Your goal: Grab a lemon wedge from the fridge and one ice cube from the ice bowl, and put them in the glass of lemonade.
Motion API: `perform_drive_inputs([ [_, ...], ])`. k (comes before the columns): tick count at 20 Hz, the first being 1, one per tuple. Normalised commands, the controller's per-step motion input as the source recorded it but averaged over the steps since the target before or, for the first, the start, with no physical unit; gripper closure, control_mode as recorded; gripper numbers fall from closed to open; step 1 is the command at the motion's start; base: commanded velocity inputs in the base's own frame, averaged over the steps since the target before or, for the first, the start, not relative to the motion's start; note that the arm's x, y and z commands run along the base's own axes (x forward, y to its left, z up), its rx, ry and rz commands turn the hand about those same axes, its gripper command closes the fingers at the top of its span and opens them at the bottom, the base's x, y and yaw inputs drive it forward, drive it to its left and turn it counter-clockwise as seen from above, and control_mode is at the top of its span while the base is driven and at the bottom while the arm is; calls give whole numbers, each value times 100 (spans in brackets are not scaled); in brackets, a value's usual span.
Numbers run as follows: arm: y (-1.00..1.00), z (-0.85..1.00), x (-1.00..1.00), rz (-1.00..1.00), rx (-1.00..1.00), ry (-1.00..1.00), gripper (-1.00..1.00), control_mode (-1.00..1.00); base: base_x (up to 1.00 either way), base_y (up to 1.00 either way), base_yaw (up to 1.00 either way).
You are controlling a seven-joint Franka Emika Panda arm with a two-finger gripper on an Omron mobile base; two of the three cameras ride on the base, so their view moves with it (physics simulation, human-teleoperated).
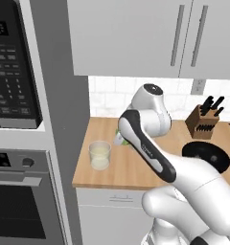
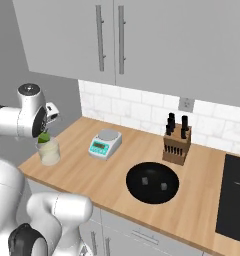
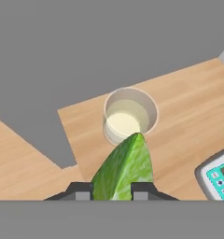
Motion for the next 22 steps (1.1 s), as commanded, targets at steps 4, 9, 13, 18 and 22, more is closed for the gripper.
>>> perform_drive_inputs([
  [4, 16, -33, 34, 0, 0, 0, 100, -100, 0, 0, 0],
  [9, 38, -24, 27, 0, 0, 0, 100, -100, 0, 0, 0],
  [13, 24, -3, 31, 0, 0, 0, 100, -100, 0, 0, 0],
  [18, 9, 0, 30, 0, -2, 0, 100, -100, 0, 0, 0],
  [22, 0, 0, 31, 0, -1, 0, 100, -100, 0, 0, 0],
])
